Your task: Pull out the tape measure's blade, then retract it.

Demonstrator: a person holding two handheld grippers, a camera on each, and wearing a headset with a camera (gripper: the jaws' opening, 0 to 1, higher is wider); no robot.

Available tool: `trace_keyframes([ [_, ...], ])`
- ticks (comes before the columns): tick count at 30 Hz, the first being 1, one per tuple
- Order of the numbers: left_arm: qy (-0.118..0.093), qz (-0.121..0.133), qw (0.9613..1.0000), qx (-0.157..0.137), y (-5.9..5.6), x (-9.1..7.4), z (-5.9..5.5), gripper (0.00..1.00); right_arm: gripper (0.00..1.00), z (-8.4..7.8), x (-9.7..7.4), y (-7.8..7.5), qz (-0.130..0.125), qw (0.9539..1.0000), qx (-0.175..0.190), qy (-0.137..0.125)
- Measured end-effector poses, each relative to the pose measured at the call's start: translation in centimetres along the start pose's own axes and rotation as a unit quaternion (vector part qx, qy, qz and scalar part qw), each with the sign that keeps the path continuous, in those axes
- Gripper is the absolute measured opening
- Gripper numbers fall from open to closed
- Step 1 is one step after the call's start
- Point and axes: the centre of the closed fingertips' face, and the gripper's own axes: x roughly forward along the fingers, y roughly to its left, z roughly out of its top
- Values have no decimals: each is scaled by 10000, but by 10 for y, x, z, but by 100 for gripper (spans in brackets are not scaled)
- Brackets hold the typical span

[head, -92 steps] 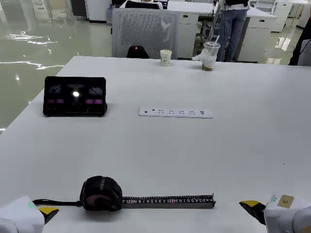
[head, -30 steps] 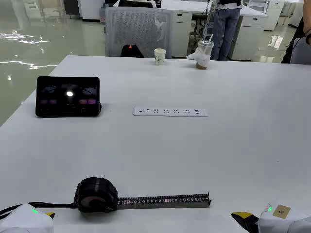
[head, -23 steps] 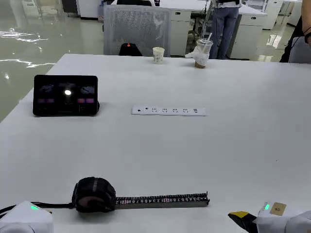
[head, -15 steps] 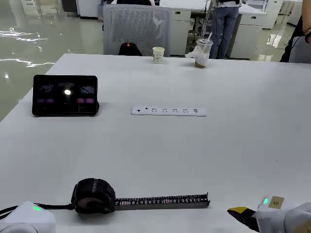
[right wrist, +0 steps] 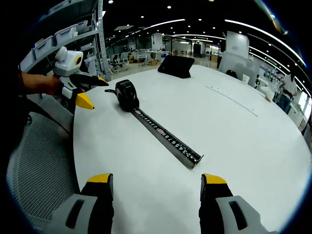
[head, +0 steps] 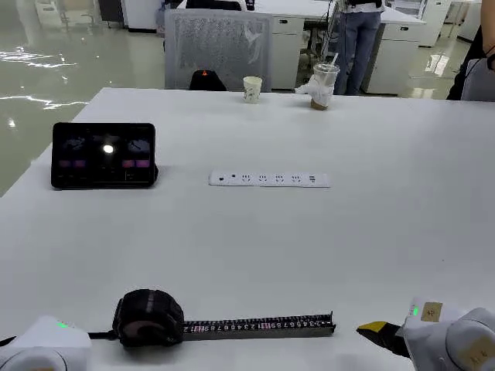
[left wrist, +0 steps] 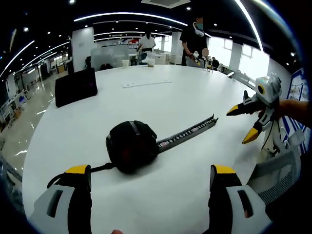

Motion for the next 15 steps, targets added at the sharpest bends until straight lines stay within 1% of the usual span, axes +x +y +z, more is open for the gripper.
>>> trace_keyframes([
  [7,-35,63,10000,32,6,7,9,99,67,-1,4,-8,70,9996,-246,100],
  [15,-30,201,9998,-67,19,15,17,98,61,-2,7,-17,149,9990,-385,165],
])
